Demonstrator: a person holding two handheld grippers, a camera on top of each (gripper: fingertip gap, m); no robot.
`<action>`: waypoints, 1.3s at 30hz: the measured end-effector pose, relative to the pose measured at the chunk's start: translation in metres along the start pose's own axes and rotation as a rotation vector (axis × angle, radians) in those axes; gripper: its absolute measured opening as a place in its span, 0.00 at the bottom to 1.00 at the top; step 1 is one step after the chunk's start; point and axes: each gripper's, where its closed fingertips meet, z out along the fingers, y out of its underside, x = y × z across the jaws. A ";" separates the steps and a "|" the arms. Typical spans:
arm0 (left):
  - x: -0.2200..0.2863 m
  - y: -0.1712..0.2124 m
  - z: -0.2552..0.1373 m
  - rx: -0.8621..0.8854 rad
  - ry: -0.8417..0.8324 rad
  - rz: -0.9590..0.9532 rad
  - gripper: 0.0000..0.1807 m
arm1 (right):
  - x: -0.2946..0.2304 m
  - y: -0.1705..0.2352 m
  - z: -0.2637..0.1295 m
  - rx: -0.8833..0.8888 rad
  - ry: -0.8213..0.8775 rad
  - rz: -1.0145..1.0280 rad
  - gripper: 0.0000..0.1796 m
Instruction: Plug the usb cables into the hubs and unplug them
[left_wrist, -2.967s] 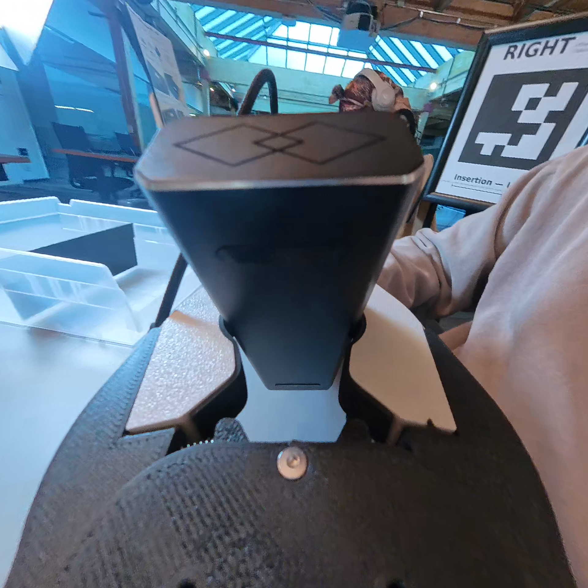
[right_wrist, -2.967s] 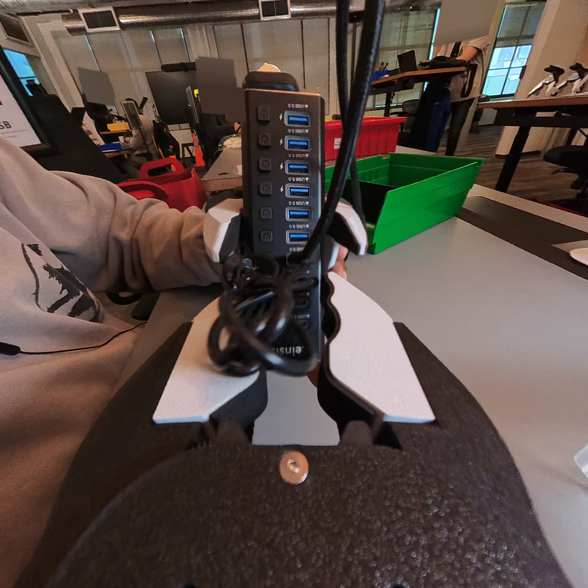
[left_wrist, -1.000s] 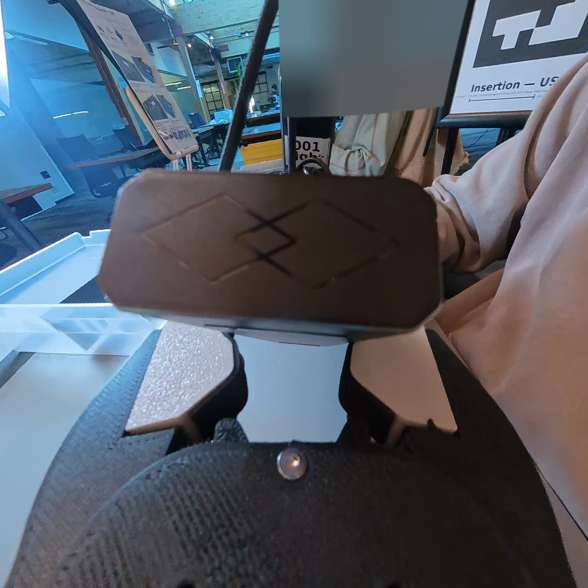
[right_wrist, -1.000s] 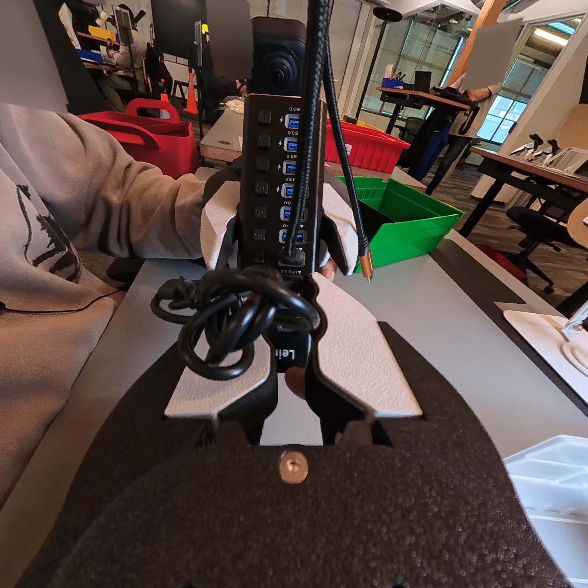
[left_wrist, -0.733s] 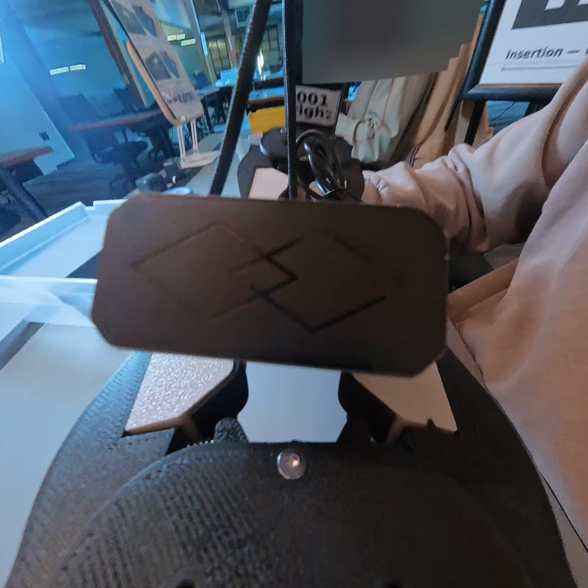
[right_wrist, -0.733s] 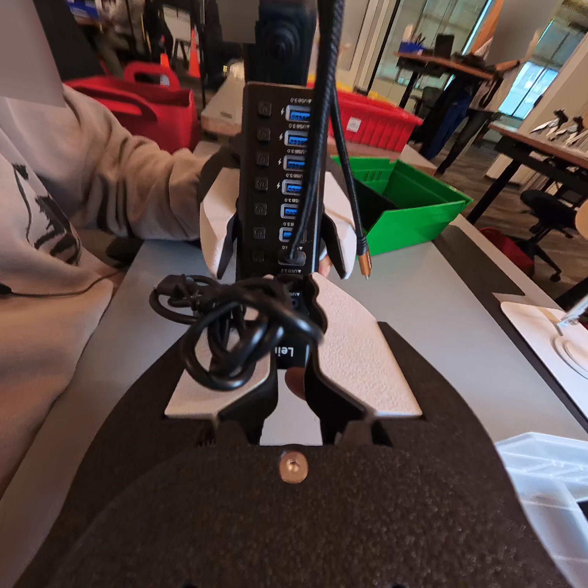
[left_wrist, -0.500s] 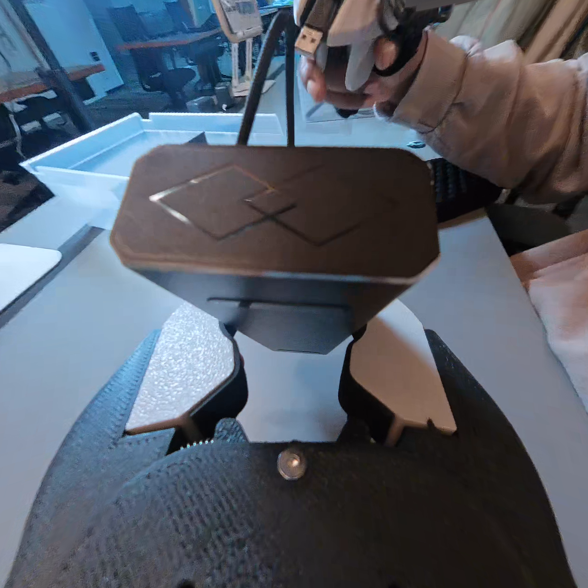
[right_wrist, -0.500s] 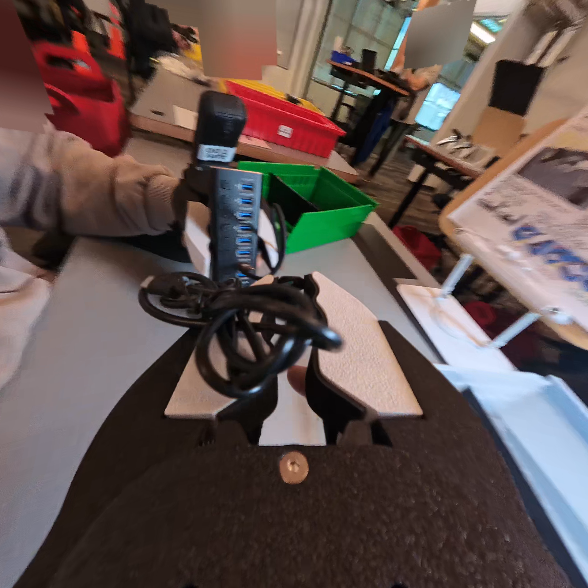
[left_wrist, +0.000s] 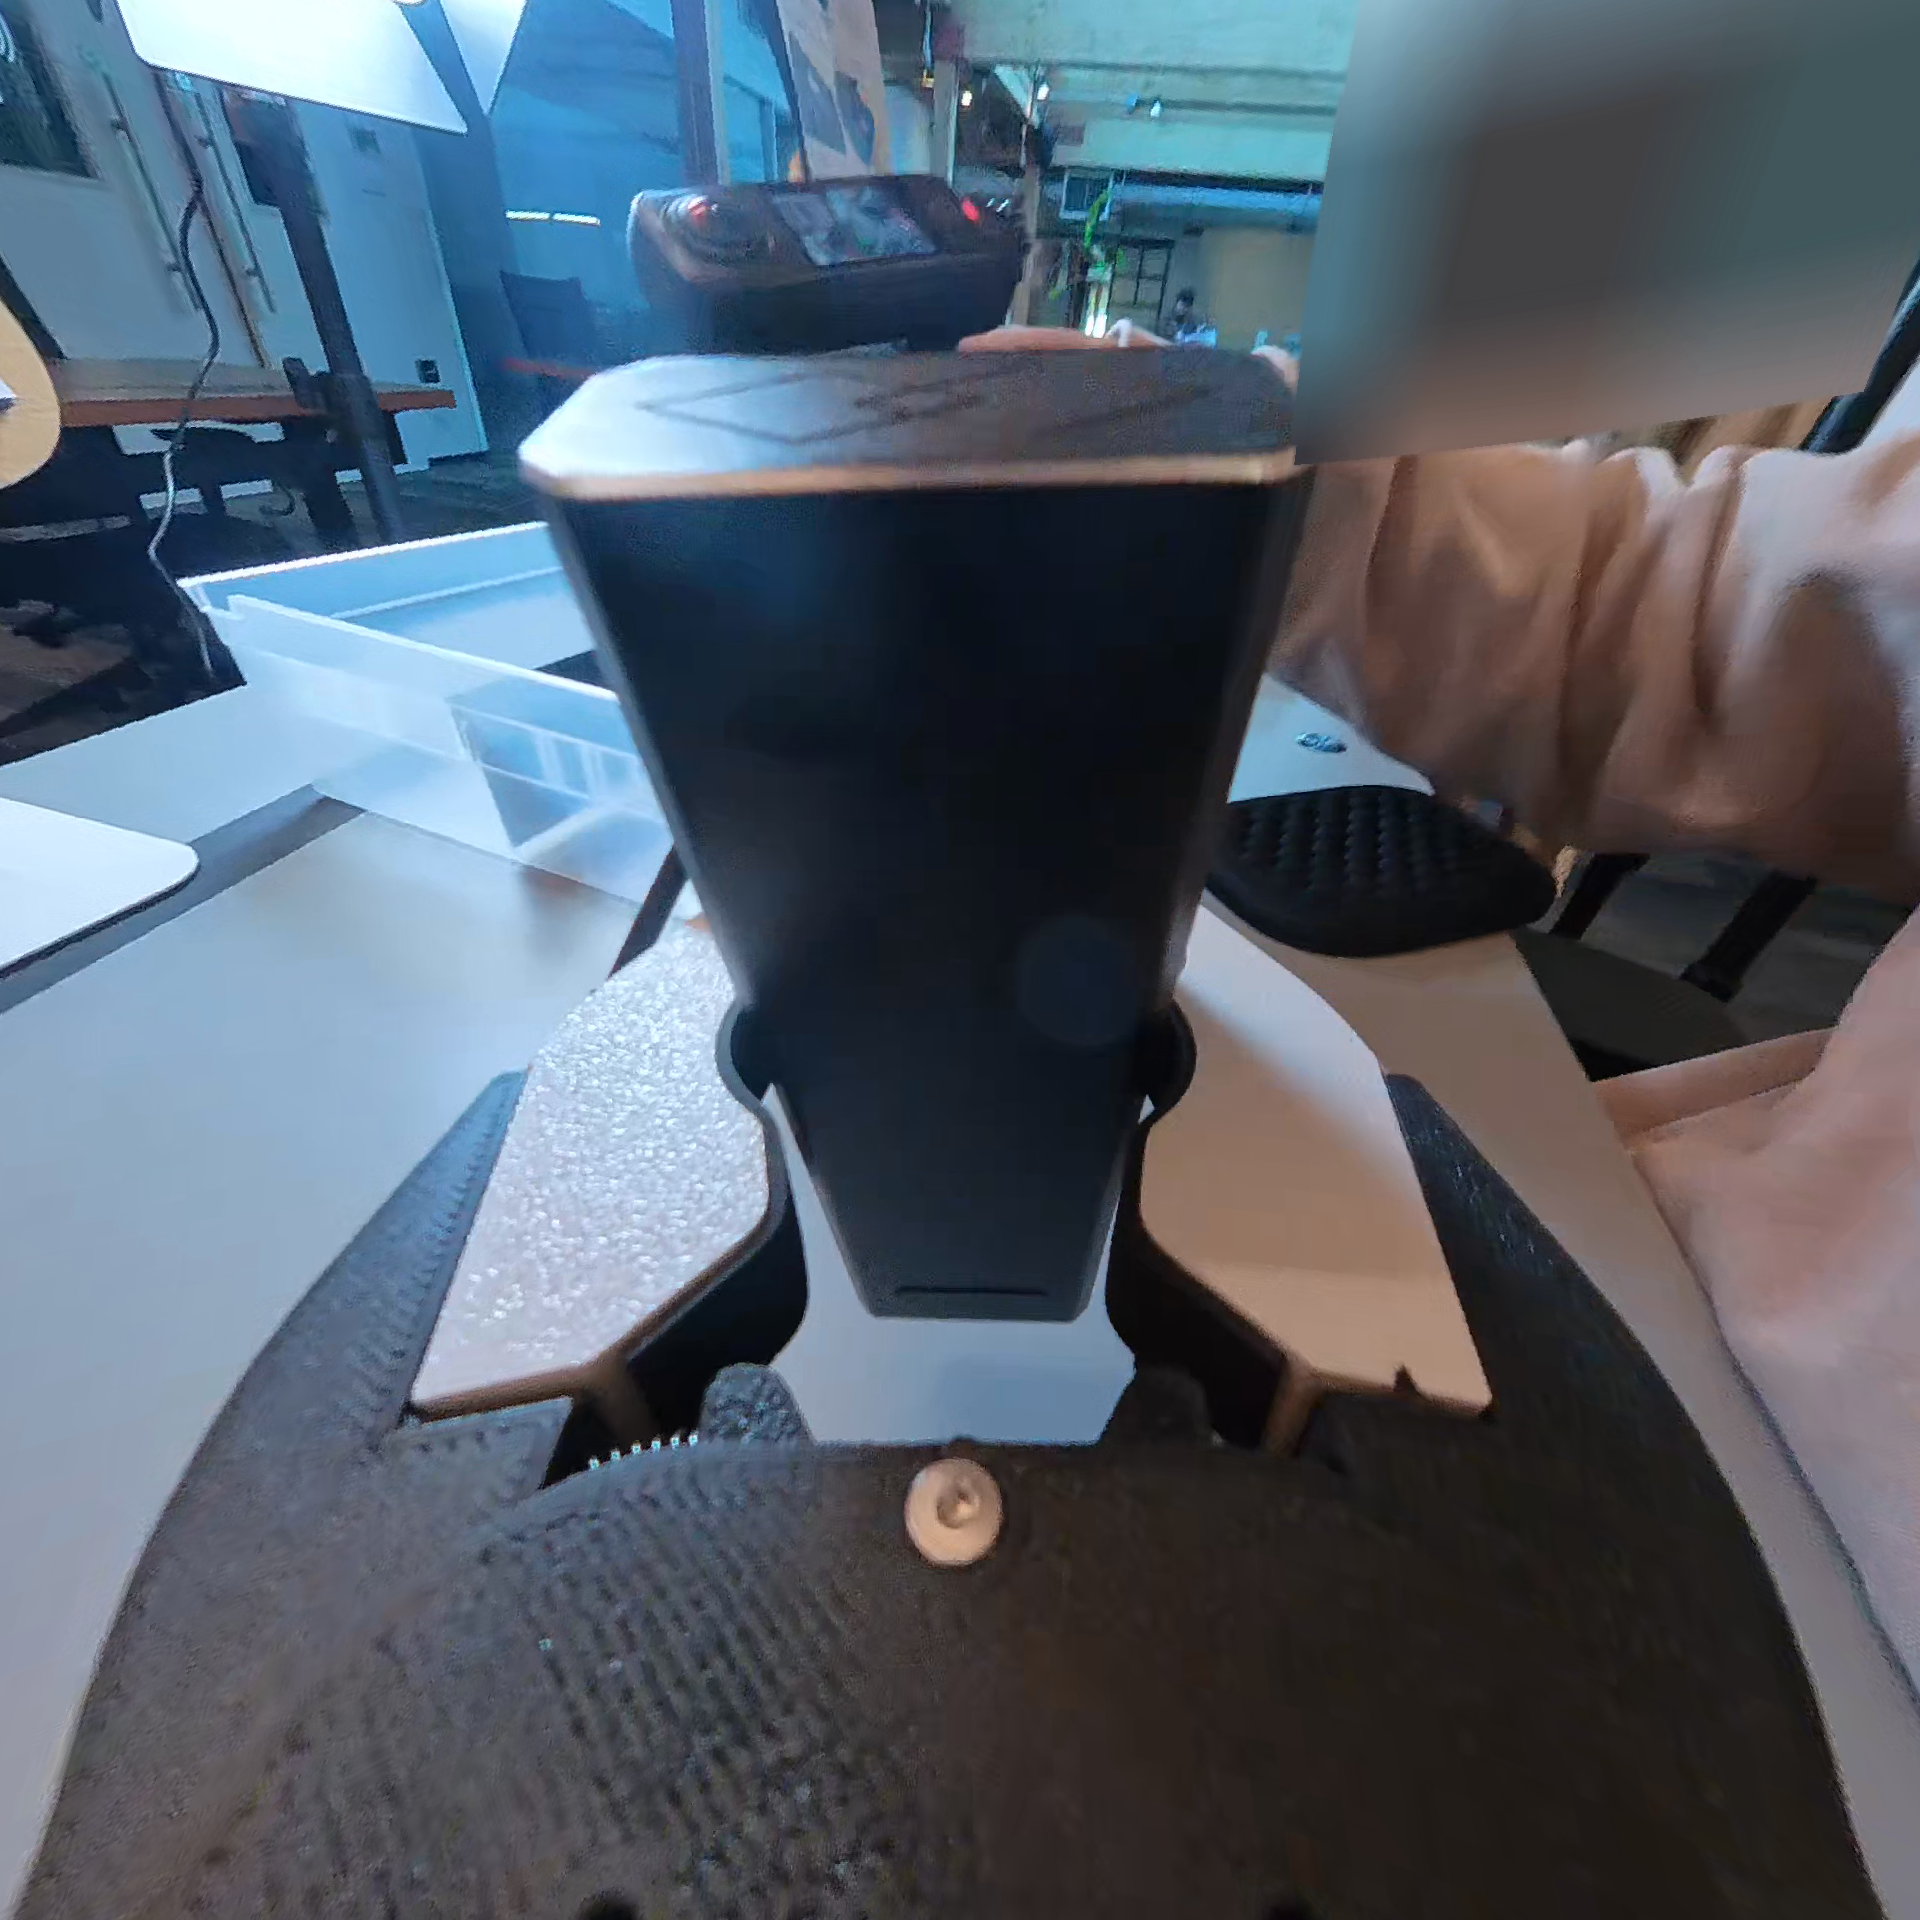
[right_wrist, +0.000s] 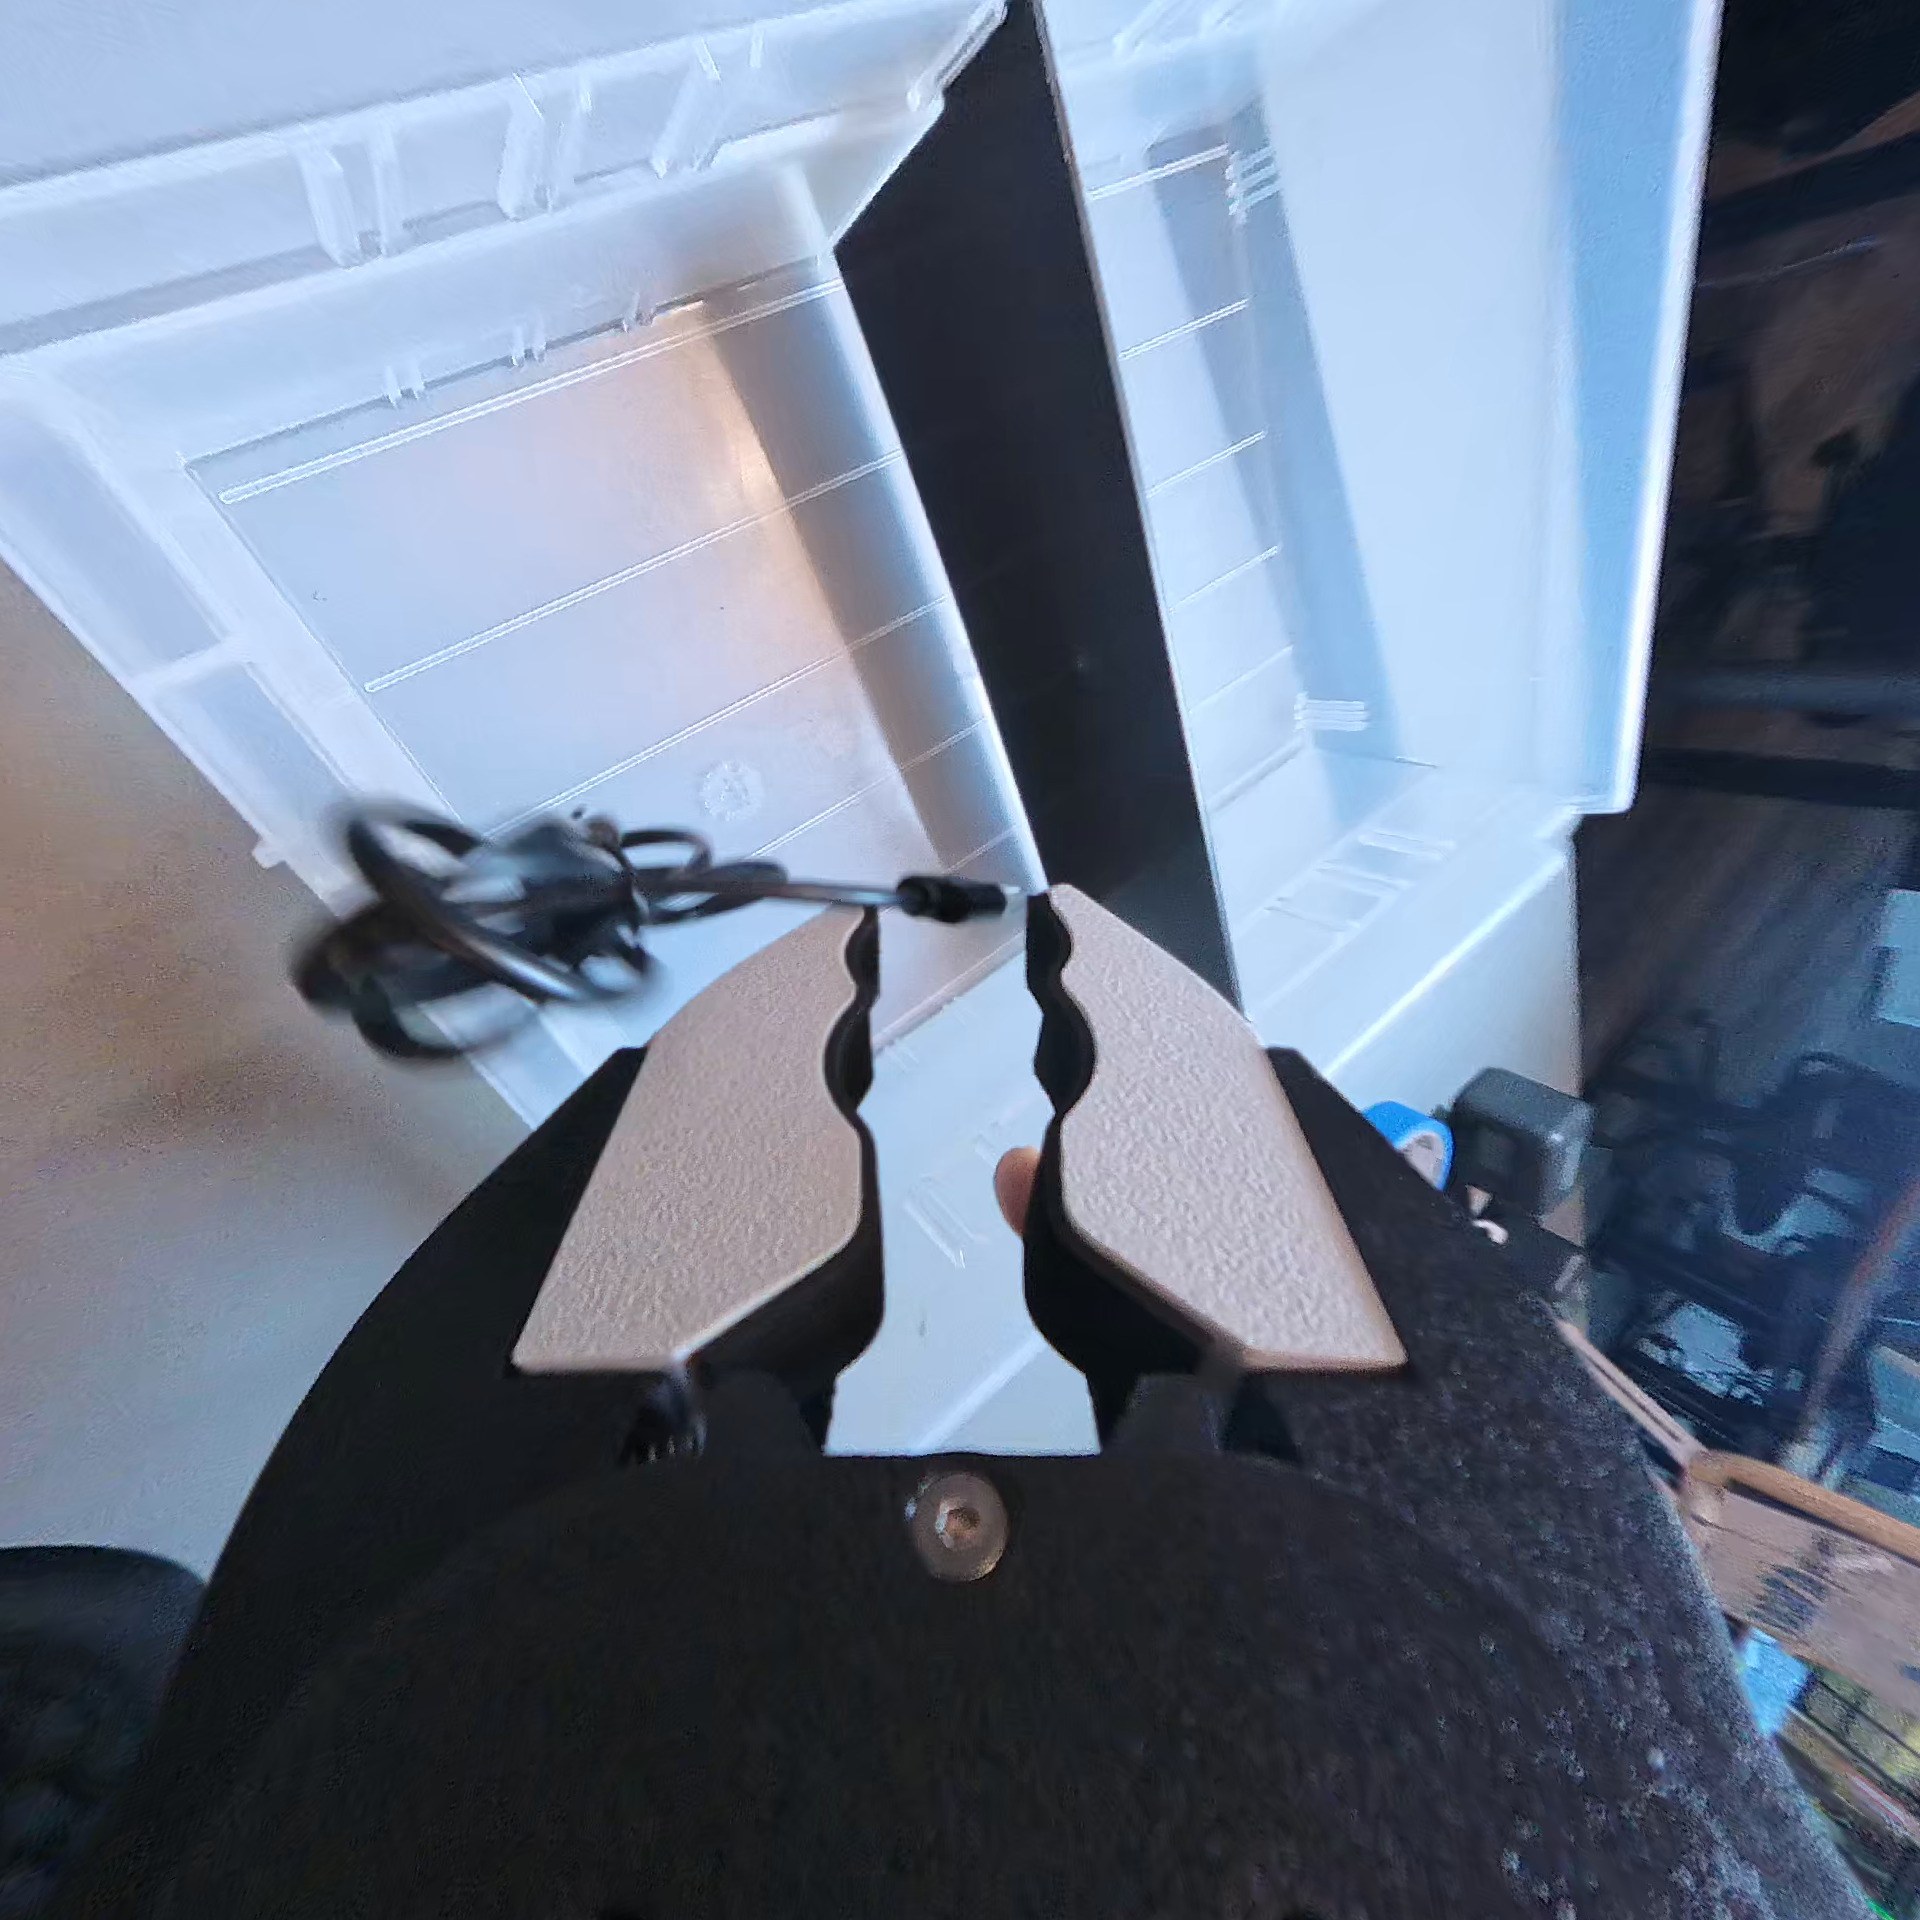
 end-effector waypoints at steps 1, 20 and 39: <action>0.002 -0.002 0.000 0.014 0.010 -0.008 0.40 | 0.000 0.000 0.002 -0.002 -0.023 0.010 0.19; 0.005 -0.011 -0.001 0.039 -0.017 0.044 0.40 | -0.190 -0.094 -0.226 1.118 -0.616 -0.218 0.17; 0.035 0.029 0.013 -0.202 0.027 0.472 0.40 | -0.245 -0.137 -0.124 0.962 -0.500 -0.228 0.09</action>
